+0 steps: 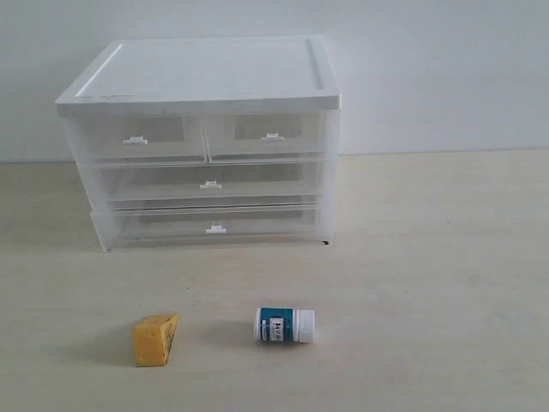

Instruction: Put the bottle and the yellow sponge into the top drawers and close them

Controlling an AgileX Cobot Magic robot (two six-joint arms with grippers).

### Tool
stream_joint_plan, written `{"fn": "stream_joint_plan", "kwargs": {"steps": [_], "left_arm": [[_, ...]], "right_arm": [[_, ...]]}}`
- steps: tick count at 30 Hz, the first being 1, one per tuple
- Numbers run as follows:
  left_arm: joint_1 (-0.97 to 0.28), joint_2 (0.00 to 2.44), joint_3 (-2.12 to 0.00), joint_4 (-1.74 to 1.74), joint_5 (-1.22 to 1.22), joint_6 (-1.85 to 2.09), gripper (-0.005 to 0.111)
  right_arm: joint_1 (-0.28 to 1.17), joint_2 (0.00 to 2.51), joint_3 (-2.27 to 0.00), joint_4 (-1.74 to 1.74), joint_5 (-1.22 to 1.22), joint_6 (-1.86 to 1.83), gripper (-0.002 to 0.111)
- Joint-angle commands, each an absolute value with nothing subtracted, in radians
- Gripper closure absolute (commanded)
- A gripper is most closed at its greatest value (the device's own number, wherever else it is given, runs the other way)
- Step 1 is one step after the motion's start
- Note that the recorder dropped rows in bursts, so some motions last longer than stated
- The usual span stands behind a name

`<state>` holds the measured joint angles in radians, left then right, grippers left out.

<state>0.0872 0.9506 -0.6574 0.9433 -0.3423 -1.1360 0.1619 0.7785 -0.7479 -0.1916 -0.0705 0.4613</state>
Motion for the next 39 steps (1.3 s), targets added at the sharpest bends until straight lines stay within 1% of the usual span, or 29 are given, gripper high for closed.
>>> {"fn": "stream_joint_plan", "kwargs": {"steps": [1,5,10,12,13,18,21,23,24,25,26,28,32,37,39], "left_arm": [[0.089,1.124,-0.663,1.098,-0.442,-1.314,0.103],[0.089,1.282,-0.666,1.104,-0.535,-1.35,0.103],[0.089,1.459,-0.695,1.124,-0.56,-1.35,0.103],[0.089,1.519,-0.713,1.121,-0.625,-1.332,0.103],[0.089,1.567,-0.737,1.119,-0.694,-1.328,0.103],[0.089,1.671,-0.782,1.06,-0.761,-1.256,0.103],[0.089,1.718,-0.784,0.901,-0.78,-1.192,0.103],[0.089,1.746,-0.784,0.819,-0.826,-1.158,0.103],[0.089,1.757,-0.784,0.791,-0.863,-1.158,0.103],[0.089,1.763,-0.784,0.779,-0.898,-1.158,0.103],[0.089,1.779,-0.784,0.807,-0.956,-1.136,0.103],[0.089,1.799,-0.784,0.853,-0.957,-1.058,0.103],[0.089,1.839,-0.784,0.734,-0.977,-1.068,0.103],[0.089,1.855,-0.784,0.736,-0.989,-1.068,0.103],[0.089,1.862,-0.784,0.741,-1.001,-1.068,0.103]], "right_arm": [[0.159,0.913,-0.773,-0.22,0.02,0.46,0.108],[0.201,1.012,-0.773,-0.22,0.02,0.458,0.108],[0.335,1.1,-0.773,-0.22,0.01,0.423,0.108],[0.384,1.134,-0.773,-0.22,0.0,0.416,0.108],[0.418,1.17,-0.773,-0.22,-0.02,0.418,0.108],[0.451,1.263,-0.783,-0.22,-0.045,0.465,0.108],[0.472,1.308,-0.783,-0.22,-0.07,0.47,0.108],[0.49,1.331,-0.783,-0.22,-0.087,0.472,0.104],[0.501,1.34,-0.783,-0.22,-0.097,0.48,0.099],[0.509,1.349,-0.783,-0.22,-0.101,0.495,0.093],[0.519,1.359,-0.783,-0.22,-0.112,0.542,0.08],[0.52,1.371,-0.789,-0.22,-0.138,0.557,0.069],[0.52,1.448,-0.843,-0.22,-0.138,0.668,0.069],[0.52,1.543,-0.898,-0.22,-0.131,0.759,0.069],[0.52,1.598,-0.922,-0.22,-0.157,0.852,0.069]]}}
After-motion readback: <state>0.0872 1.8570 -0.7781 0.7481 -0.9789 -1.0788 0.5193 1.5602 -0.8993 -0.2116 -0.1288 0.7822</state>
